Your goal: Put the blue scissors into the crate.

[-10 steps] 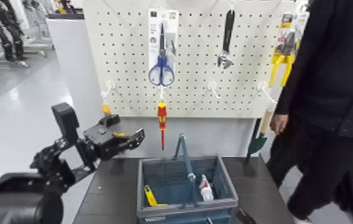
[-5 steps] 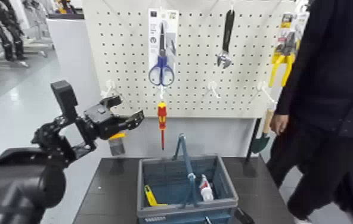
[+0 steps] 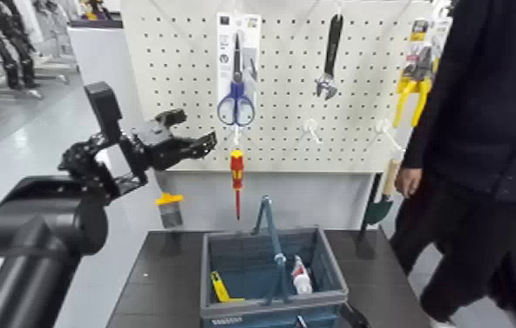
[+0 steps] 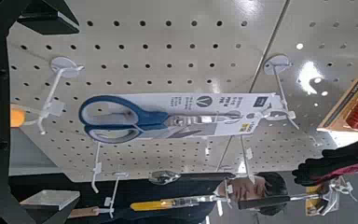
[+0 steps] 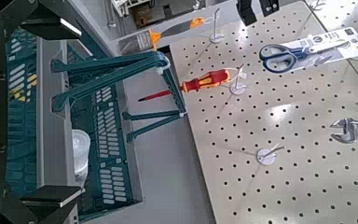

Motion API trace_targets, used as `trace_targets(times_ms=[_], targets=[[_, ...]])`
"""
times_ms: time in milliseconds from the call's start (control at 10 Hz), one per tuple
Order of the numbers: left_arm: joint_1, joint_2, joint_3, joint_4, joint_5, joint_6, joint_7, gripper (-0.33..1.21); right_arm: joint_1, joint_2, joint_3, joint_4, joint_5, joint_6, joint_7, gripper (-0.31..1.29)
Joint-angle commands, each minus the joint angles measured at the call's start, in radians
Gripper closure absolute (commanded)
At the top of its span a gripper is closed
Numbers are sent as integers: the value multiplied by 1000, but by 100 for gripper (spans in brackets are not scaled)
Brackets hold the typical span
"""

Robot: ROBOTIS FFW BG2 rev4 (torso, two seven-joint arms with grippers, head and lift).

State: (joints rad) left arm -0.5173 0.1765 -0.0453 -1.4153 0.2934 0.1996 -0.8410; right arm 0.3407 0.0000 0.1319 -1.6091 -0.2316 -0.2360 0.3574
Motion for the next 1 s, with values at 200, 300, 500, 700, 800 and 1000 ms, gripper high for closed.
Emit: trace_targets(times_ms=[200, 300, 500, 700, 800, 1000], targets=[[-118, 1, -53, 122, 7, -57, -29, 6, -5, 5, 0, 3, -3, 0, 6, 13], [-158, 0, -71, 161, 6, -71, -49, 6, -8, 5, -1, 5, -5, -2, 12, 13], [-227, -5, -99, 240, 26, -106, -64, 6, -11, 6, 0, 8, -8, -3, 15, 13], [-290, 0, -137, 303, 26, -128, -90, 6, -14, 6, -1, 9, -8, -3, 20, 13], [-308, 0, -145, 319, 27, -131, -98, 6, -14, 8, 0, 11, -9, -3, 21, 13], [-339, 0, -162, 348, 38, -151, -113, 7, -15, 8, 0, 11, -9, -3, 25, 13]])
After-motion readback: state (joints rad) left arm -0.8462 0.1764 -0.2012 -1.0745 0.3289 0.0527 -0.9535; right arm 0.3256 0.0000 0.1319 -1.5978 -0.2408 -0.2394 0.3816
